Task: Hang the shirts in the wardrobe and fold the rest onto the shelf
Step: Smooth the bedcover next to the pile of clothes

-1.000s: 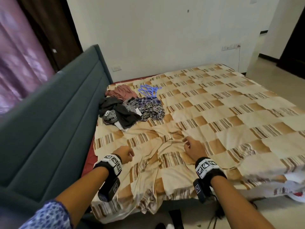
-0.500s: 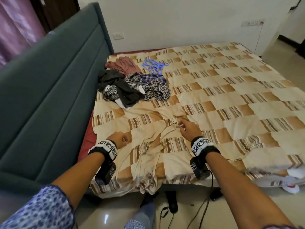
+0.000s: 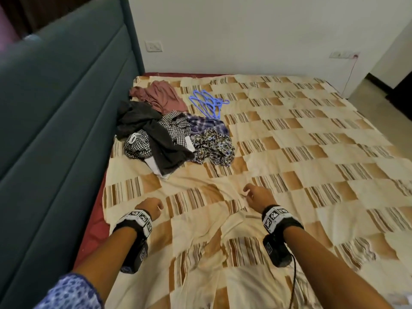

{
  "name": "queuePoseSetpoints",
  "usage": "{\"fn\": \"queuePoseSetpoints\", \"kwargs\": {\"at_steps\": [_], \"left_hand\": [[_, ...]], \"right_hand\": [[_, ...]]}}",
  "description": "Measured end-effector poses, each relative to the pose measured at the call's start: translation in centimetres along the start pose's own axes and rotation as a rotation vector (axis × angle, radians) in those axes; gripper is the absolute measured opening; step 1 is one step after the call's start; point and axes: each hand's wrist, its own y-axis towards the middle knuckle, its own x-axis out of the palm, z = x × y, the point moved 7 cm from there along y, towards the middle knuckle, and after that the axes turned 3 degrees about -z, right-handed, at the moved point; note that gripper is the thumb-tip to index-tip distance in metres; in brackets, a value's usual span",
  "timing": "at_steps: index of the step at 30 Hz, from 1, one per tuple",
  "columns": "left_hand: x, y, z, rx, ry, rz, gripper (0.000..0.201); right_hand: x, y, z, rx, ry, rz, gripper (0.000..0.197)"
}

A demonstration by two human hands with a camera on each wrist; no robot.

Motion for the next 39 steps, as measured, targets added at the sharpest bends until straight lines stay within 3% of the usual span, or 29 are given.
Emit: {"fn": "queuePoseSetpoints", "kwargs": {"at_steps": [10, 26, 30, 33, 39], "left_hand": [[-3.3, 5.6, -3.6, -0.039, -0.074, 0.018, 0.026], [-3.8, 0.6, -10.2, -0.339, -0.24, 0.103, 0.027], [-5.1, 0.3, -9.4, -0.355, -0.264, 0.17, 0.041], [-5.0, 1.3, -8.8, -0.307, -0.269, 0.135, 0.066], [-3.2, 4.8, -10.0, -0.17, -0.313, 0.091, 0.108]], "right_hand": [[-1.8, 9.0, -4.3, -0.054, -0.083, -0.022, 0.029], [-0.8, 15.9, -9.2, -0.242, -0.169, -0.14, 0.03], [0.4, 17.1, -10.8, -0.278, -0.173, -0.163, 0.031], [1.8, 17.8, -11.3, -0.286, -0.152, -0.164, 0.032], [6.2, 17.6, -10.9, -0.167, -0.141, -0.231, 0.036]]}}
